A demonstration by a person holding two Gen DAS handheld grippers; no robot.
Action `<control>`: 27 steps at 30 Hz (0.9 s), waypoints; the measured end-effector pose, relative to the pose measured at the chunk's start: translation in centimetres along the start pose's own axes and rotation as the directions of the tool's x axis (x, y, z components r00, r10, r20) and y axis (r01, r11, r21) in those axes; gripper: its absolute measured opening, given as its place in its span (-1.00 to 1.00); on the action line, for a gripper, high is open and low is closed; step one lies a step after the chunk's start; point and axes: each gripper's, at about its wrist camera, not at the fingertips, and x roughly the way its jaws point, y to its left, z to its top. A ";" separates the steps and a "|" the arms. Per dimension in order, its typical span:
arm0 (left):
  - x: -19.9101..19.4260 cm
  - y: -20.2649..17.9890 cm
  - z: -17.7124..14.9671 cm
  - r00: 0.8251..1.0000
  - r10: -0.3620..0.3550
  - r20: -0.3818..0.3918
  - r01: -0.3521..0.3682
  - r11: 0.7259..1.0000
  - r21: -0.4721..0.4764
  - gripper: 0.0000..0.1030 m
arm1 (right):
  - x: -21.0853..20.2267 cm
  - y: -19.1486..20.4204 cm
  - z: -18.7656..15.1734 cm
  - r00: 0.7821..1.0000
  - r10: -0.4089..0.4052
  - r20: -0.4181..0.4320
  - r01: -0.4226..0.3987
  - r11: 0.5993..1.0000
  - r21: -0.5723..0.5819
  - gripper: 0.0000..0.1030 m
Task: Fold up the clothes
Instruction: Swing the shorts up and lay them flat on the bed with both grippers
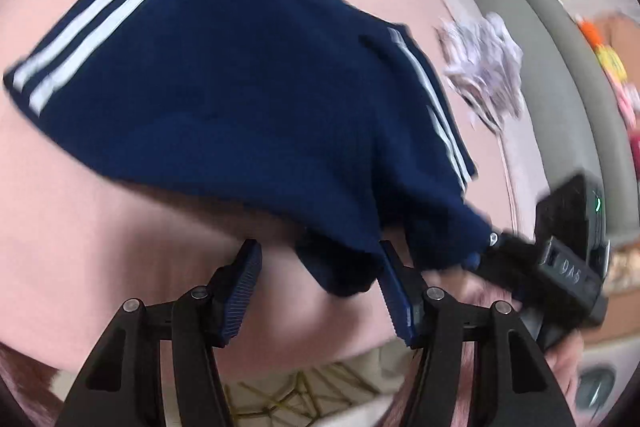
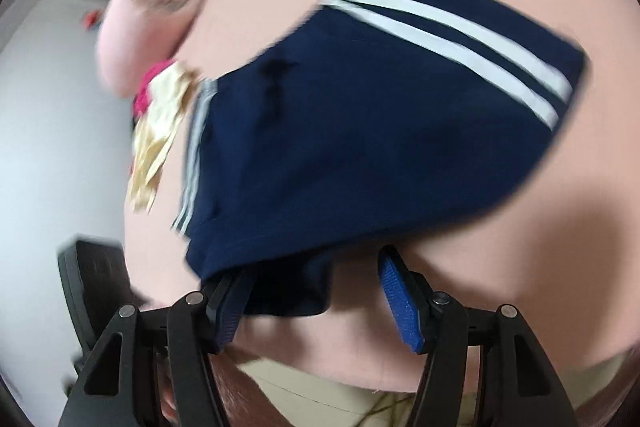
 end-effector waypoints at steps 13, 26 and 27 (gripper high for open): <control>0.1 -0.8 0.1 0.999 0.016 0.035 -0.016 1.000 0.002 -0.92 | -0.5 1.2 1.6 0.991 -0.101 0.087 0.110 0.989 -0.101 0.20; -2.2 1.5 -0.9 0.994 -0.079 -0.072 0.072 0.994 -0.087 -0.86 | -4.1 0.9 3.2 0.961 -0.180 0.211 0.232 0.939 -0.254 0.20; -2.6 1.7 -1.0 0.994 -0.085 -0.064 0.078 0.991 -0.108 -0.82 | -2.6 1.3 3.2 0.966 -0.174 0.191 0.224 0.933 -0.283 0.20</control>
